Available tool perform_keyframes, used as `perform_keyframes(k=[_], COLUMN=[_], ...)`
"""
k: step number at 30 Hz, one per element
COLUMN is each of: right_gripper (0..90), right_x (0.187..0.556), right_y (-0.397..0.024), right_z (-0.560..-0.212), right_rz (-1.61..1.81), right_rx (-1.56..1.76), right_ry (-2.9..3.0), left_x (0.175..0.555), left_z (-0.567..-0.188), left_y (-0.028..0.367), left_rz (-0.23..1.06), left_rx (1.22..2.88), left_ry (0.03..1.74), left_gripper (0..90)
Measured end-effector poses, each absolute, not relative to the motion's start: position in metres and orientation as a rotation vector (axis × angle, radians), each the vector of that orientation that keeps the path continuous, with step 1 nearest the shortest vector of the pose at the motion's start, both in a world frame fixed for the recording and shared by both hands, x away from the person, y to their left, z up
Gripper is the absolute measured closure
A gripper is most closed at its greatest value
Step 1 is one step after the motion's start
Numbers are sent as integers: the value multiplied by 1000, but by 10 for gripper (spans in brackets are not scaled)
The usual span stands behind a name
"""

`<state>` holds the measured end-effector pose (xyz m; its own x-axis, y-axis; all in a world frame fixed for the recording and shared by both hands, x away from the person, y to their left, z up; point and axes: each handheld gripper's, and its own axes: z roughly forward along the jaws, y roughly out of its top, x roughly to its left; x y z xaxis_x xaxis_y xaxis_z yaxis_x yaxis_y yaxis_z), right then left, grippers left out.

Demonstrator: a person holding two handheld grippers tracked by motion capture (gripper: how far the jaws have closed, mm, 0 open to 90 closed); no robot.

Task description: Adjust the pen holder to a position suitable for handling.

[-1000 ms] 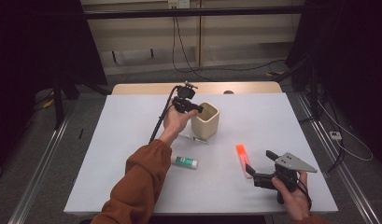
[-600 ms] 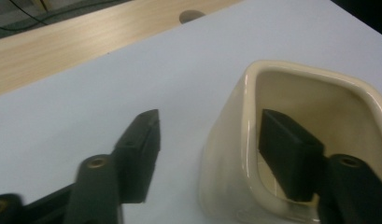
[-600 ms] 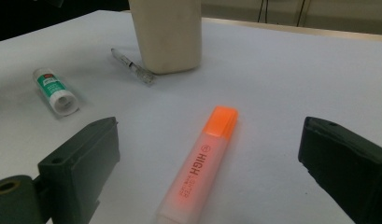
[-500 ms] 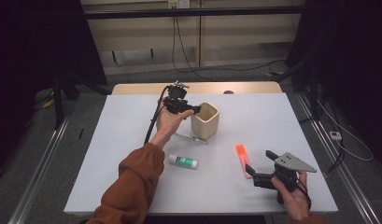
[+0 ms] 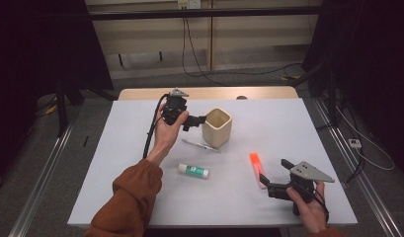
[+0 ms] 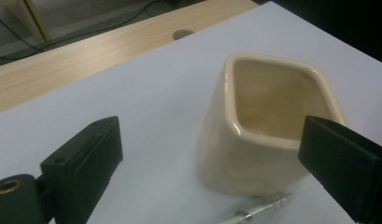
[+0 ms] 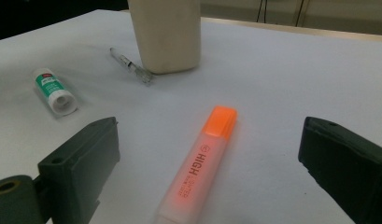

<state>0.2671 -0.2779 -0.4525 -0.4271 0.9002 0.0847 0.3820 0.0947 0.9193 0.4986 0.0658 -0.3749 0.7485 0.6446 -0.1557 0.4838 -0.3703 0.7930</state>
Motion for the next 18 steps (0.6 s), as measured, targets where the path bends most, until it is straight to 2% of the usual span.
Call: perform_keyframes(k=[18], right_gripper=[52], right_x=[268], right_y=[-279], right_z=[-453], right_rz=[1303], right_rx=[1265], right_ry=[1859], left_x=[458], left_z=[-369], left_y=[100], left_rz=[329], left_rx=[1968], left_ry=[782], left_gripper=[57])
